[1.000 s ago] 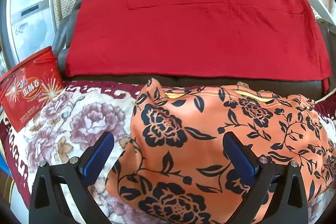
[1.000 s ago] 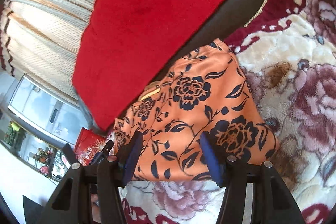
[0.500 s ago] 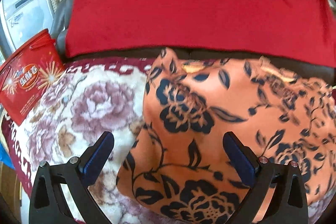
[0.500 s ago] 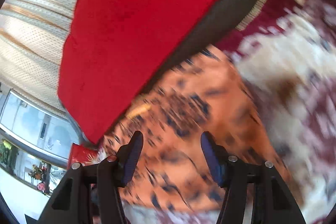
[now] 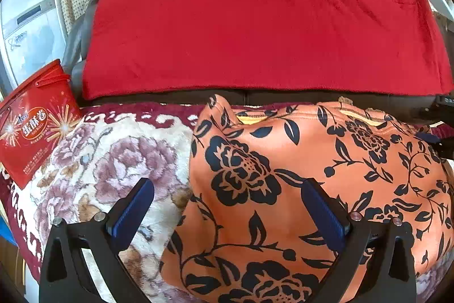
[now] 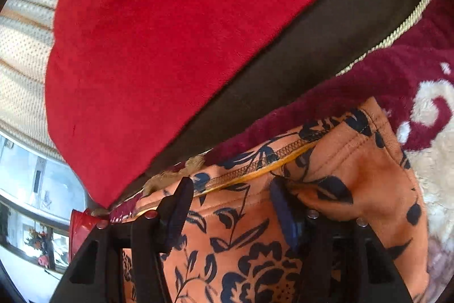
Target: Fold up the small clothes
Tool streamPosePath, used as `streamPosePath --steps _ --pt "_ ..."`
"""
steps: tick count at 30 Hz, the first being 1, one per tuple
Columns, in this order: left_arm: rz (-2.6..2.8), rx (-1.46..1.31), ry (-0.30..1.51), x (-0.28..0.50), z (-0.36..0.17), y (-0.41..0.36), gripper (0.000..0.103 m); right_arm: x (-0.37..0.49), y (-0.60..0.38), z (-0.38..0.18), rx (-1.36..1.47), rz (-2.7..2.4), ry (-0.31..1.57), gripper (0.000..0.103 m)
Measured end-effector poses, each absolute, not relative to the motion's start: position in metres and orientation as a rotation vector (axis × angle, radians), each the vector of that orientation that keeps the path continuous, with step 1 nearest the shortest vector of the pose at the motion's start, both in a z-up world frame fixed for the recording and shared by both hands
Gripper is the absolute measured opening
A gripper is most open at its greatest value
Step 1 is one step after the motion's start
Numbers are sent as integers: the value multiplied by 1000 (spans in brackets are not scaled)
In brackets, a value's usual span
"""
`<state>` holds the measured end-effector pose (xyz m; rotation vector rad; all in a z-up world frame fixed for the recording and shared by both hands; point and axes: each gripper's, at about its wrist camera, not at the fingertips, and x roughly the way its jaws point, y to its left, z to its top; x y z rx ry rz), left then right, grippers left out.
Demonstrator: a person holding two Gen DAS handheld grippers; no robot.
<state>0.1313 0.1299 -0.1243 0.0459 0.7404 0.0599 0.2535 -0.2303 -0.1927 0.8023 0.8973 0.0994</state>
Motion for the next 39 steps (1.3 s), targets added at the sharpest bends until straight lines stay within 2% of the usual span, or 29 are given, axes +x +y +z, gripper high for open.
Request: streamPosePath --steps 11,17,21,26,32,36,39 --pt "43 50 697 111 -115 129 103 149 -178 -152 699 238 900 61" --pt "26 51 739 111 -123 126 103 120 -165 -183 718 233 967 60" --pt "9 55 832 120 -141 125 103 105 -163 -175 725 227 960 60" --pt "7 44 857 118 -145 125 103 74 -172 -156 709 209 919 60" --pt "-8 146 898 121 -160 111 103 65 -197 -184 756 150 980 60" --pt "-2 122 892 123 -154 117 103 60 -211 -182 825 181 934 60" --pt "15 109 824 117 -140 122 103 45 -222 -165 809 178 847 60"
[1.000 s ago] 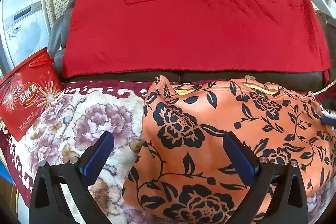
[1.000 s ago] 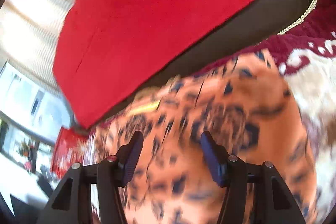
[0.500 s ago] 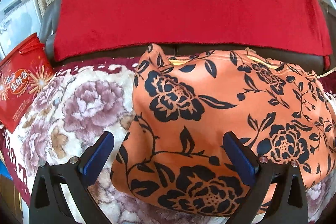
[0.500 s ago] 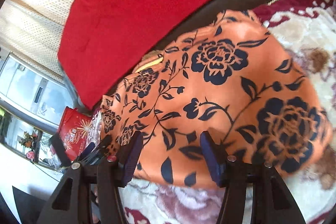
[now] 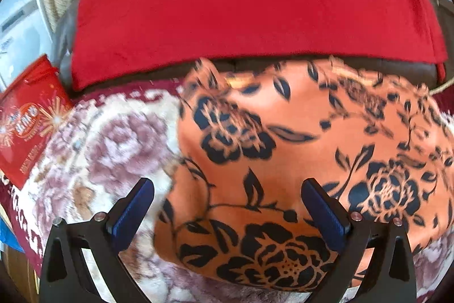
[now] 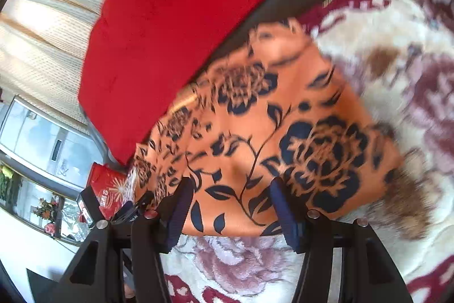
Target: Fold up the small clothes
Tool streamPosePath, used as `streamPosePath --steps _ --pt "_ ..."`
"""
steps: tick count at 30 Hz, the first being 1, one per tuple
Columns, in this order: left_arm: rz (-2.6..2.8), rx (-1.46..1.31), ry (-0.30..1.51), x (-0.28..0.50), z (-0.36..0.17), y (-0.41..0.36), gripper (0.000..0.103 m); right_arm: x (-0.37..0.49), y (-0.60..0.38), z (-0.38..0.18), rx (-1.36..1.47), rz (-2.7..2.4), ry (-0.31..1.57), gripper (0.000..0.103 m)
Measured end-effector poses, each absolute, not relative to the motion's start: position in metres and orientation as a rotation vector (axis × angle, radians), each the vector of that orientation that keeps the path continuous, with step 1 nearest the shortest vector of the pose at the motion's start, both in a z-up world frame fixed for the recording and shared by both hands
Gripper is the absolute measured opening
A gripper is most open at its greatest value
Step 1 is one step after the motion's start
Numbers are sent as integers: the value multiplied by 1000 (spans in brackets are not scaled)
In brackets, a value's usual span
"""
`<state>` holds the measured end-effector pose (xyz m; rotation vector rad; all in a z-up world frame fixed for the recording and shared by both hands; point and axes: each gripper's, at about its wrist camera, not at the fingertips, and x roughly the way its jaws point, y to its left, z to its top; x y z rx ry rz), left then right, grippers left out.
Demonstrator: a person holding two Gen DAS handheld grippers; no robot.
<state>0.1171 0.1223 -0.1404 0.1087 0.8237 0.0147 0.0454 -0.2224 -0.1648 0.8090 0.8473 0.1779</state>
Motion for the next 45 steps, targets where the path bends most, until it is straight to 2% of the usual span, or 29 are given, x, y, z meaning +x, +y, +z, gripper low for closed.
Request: streamPosePath --steps 8,17,27,28,33,35,37,40,45 --pt "-124 110 772 106 -130 103 103 15 -257 -178 980 139 843 64" --pt "-207 163 882 112 -152 70 103 19 -248 -215 1076 134 920 64" --pt "-149 141 828 120 -140 87 103 62 -250 -218 1118 92 753 67" --pt "-131 143 823 123 -140 90 103 64 -249 -218 1128 82 730 69" --pt "-102 105 885 134 -149 106 103 68 -243 -219 1111 70 709 70" --pt "-105 81 893 135 -149 111 103 67 -242 -218 1094 72 719 64" --pt "-97 76 889 136 -148 116 103 65 -244 -220 1074 49 754 29" --pt "-85 79 888 137 -149 124 103 64 -242 -224 1090 37 743 24" --pt "-37 84 883 140 -149 138 103 61 -223 -195 925 5 686 22"
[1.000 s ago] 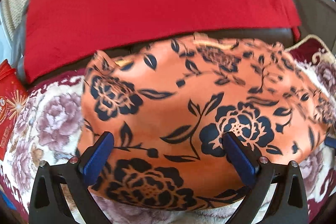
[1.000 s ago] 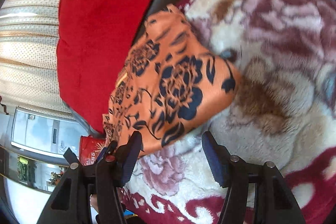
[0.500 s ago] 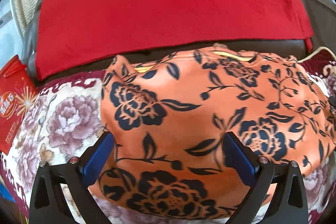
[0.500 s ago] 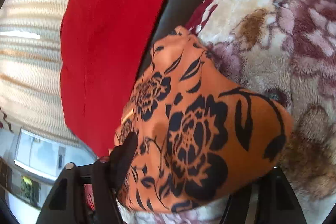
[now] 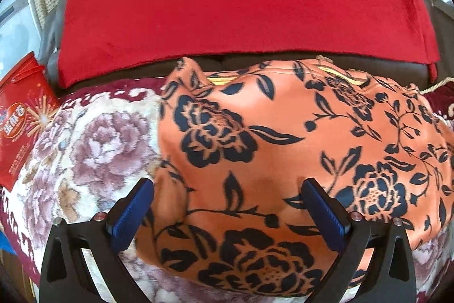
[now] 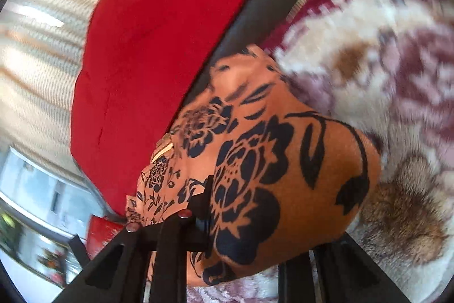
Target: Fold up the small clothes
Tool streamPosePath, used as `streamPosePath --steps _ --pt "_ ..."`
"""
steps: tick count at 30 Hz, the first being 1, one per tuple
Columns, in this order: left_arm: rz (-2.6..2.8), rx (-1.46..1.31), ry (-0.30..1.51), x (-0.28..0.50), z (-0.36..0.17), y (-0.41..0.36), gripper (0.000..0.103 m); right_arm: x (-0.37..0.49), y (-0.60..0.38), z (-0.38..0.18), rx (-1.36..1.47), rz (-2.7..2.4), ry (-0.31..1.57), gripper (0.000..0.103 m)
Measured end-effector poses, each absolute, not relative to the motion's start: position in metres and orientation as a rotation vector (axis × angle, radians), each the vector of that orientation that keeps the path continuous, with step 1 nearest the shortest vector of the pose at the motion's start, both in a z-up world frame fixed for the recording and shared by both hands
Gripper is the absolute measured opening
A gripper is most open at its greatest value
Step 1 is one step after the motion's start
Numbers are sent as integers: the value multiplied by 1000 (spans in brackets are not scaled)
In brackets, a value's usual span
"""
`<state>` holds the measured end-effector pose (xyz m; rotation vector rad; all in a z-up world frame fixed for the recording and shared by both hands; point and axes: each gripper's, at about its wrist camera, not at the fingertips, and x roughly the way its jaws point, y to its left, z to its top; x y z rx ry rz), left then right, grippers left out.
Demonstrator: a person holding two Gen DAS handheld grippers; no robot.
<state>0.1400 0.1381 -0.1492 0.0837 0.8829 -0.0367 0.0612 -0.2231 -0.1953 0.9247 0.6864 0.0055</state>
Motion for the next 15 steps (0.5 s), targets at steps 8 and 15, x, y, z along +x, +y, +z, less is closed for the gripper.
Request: streamPosePath --steps 8,15 --pt "102 14 861 157 -139 192 103 67 -182 -128 660 14 608 22" --pt "298 -114 812 165 -118 274 103 95 -89 -63 355 100 606 22"
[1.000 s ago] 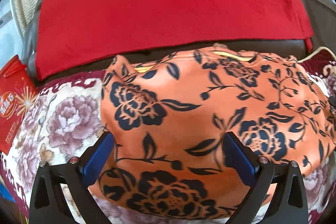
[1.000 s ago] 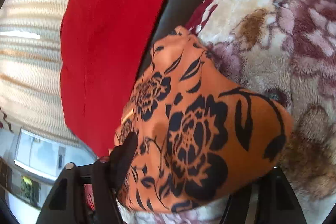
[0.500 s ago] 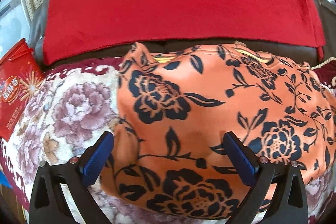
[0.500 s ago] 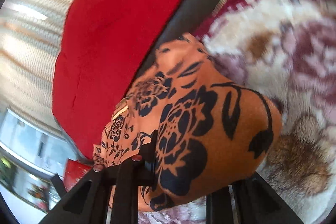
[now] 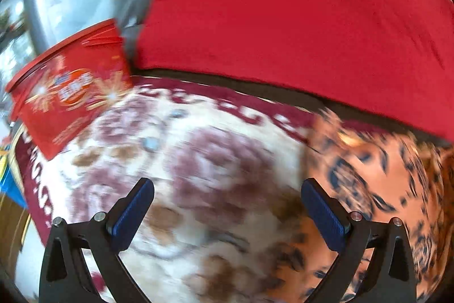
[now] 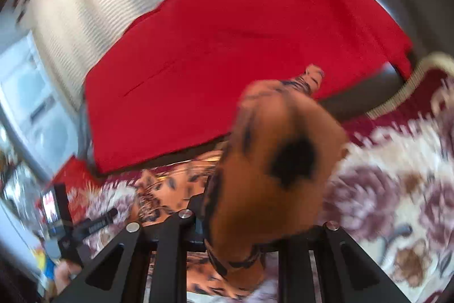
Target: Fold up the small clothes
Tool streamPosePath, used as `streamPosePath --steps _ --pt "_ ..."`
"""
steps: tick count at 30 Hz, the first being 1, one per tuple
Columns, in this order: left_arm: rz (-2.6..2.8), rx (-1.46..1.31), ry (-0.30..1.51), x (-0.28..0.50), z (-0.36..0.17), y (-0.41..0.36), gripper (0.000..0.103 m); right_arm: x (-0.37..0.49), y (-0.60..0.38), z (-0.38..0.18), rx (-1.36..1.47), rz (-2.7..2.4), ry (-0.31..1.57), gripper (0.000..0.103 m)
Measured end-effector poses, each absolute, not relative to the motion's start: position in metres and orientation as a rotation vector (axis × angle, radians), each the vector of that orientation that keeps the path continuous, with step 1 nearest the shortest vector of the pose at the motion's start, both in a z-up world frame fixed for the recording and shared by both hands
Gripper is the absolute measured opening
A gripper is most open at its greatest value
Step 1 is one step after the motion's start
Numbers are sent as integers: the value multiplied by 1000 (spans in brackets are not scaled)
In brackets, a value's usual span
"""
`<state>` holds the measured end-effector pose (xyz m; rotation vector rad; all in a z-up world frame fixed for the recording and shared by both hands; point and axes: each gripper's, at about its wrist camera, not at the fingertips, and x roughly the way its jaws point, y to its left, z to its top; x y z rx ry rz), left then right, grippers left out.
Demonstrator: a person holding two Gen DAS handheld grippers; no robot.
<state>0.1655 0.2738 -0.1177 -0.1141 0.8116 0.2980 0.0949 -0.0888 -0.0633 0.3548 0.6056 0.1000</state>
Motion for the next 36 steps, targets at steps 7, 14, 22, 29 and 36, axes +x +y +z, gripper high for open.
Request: streamPosePath --steps 7,14,22,29,36 --pt "429 -266 783 152 -102 343 103 120 33 -73 218 254 720 23" --pt "427 -293 791 148 -102 356 103 154 100 -155 206 354 950 33" --pt "270 -243 695 140 -82 320 103 122 50 -120 343 561 835 80" --pt "88 -132 707 144 -82 257 103 109 -29 -88 406 346 681 53" --pt "-74 165 1006 167 -155 190 102 150 -24 -147 364 266 905 47"
